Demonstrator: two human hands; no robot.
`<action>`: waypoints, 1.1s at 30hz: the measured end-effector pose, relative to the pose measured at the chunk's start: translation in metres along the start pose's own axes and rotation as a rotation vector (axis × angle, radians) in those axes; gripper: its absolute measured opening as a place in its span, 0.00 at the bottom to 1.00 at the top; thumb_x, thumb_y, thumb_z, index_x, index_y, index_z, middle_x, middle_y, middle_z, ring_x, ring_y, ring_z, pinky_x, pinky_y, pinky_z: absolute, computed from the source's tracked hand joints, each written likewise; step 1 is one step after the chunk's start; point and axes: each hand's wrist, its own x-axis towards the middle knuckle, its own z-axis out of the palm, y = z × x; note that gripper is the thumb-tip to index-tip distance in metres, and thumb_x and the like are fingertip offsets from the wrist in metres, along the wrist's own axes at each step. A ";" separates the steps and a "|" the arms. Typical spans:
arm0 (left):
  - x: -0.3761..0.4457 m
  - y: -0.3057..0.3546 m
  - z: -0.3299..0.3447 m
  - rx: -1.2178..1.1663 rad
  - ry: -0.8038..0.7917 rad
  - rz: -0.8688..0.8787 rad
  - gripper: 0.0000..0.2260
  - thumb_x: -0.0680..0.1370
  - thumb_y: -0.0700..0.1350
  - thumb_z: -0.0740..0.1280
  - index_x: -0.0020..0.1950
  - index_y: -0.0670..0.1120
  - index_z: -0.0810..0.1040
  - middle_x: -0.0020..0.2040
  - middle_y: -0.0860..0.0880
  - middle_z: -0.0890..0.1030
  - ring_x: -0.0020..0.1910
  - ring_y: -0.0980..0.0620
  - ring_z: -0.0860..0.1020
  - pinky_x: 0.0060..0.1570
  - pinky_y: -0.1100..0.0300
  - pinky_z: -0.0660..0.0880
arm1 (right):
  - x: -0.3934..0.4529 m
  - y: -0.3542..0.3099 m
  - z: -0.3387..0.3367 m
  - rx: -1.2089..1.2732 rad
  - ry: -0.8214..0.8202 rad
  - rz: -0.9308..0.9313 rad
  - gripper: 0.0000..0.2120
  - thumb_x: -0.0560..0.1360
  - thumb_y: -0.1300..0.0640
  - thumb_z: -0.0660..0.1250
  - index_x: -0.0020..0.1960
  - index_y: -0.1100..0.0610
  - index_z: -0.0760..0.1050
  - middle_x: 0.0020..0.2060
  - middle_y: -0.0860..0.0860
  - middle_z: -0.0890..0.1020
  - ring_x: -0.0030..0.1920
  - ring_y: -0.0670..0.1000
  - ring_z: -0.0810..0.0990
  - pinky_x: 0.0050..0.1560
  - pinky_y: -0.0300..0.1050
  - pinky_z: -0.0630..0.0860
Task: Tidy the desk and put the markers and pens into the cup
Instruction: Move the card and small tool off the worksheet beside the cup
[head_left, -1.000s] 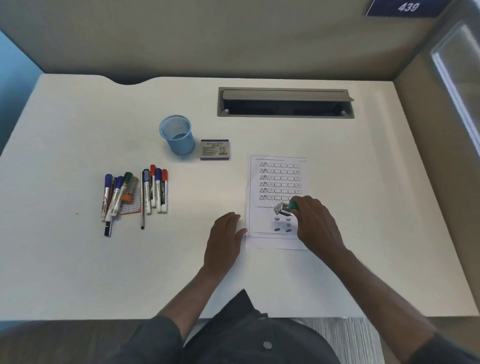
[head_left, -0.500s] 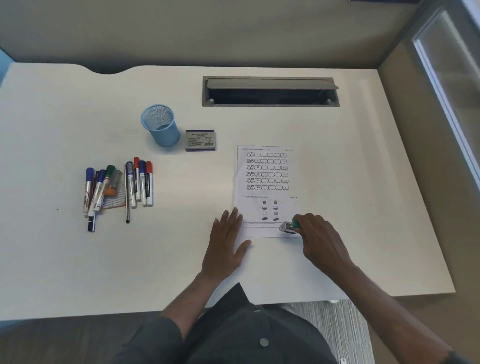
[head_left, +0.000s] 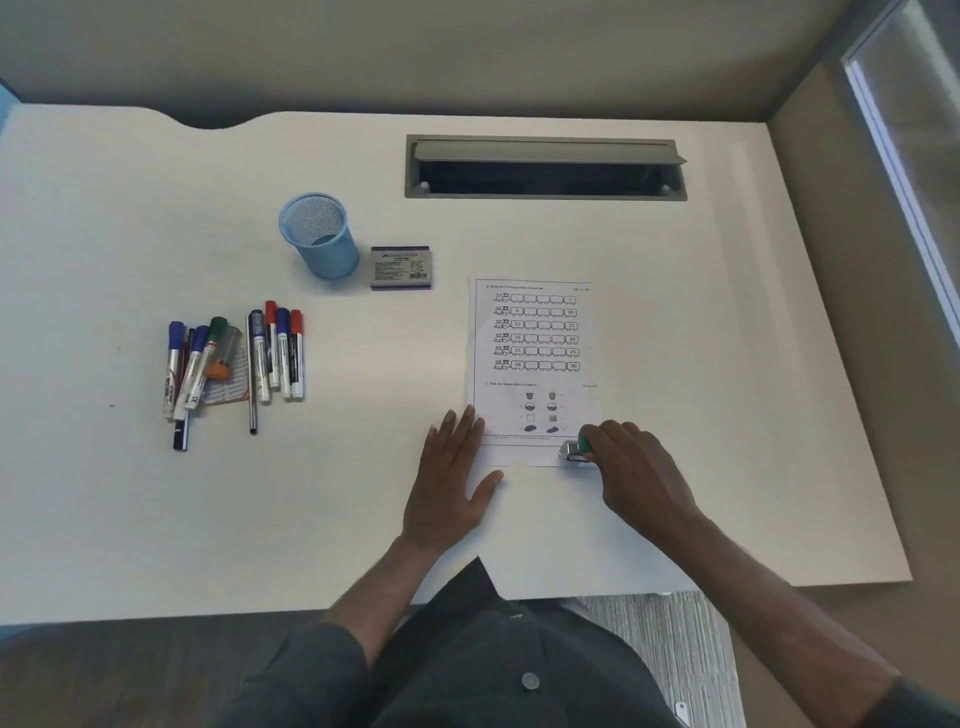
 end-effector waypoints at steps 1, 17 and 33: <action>0.000 0.000 0.000 0.001 0.001 -0.001 0.32 0.82 0.56 0.63 0.81 0.45 0.56 0.83 0.49 0.53 0.82 0.47 0.50 0.80 0.43 0.52 | 0.000 0.000 0.000 -0.002 -0.004 0.000 0.13 0.68 0.68 0.71 0.48 0.55 0.74 0.37 0.50 0.75 0.34 0.55 0.69 0.36 0.44 0.59; 0.000 -0.003 0.003 0.008 -0.008 -0.002 0.32 0.82 0.57 0.62 0.82 0.47 0.54 0.83 0.50 0.52 0.82 0.46 0.50 0.79 0.42 0.53 | -0.002 -0.002 0.024 -0.266 -0.070 -0.077 0.15 0.66 0.68 0.54 0.49 0.59 0.70 0.39 0.53 0.71 0.35 0.55 0.69 0.35 0.48 0.65; 0.001 -0.002 0.002 0.018 -0.016 -0.004 0.32 0.82 0.57 0.63 0.81 0.46 0.56 0.83 0.50 0.54 0.82 0.46 0.51 0.78 0.41 0.56 | 0.006 0.003 0.054 -0.075 0.096 0.049 0.08 0.78 0.55 0.65 0.46 0.56 0.66 0.37 0.52 0.72 0.34 0.57 0.69 0.36 0.51 0.67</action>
